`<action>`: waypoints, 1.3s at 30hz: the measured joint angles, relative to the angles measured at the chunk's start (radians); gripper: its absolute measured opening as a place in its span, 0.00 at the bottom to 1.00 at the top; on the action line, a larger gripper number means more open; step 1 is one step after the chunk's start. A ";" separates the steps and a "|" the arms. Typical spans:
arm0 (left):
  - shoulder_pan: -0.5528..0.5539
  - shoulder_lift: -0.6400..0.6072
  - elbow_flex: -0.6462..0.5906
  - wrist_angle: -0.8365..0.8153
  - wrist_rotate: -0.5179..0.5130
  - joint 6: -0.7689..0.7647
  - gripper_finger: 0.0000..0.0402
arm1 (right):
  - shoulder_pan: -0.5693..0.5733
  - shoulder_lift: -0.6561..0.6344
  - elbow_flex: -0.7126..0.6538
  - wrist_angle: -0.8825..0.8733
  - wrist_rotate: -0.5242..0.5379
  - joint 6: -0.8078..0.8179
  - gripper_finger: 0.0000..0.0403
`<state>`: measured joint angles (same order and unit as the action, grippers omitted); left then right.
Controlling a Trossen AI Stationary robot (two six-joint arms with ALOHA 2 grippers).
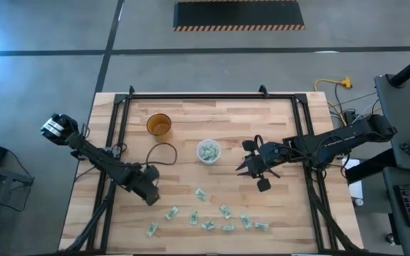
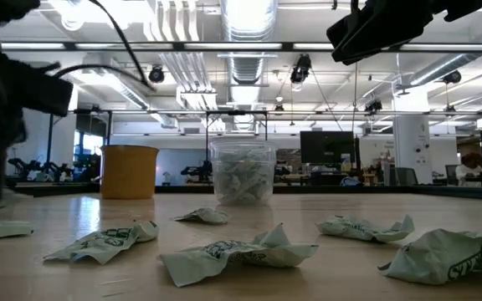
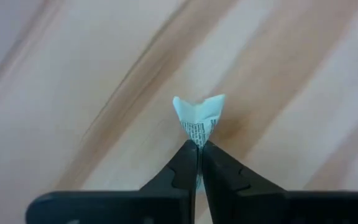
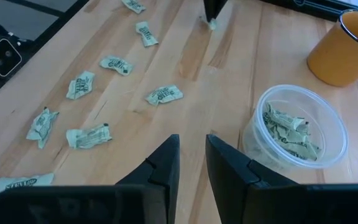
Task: Pick and place Stevia / Truvia into bins
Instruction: Put the stevia packet into the transparent container
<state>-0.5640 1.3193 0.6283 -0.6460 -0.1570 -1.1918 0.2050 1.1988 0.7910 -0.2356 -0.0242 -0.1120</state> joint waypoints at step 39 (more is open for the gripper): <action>0.457 0.150 0.045 1.006 -0.330 1.404 0.02 | 0.000 0.000 -0.020 0.001 0.000 0.064 0.16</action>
<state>-0.1071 1.4694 0.6738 0.3604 -0.4870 0.2118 0.2050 1.1988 0.7706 -0.2348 -0.0242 -0.0482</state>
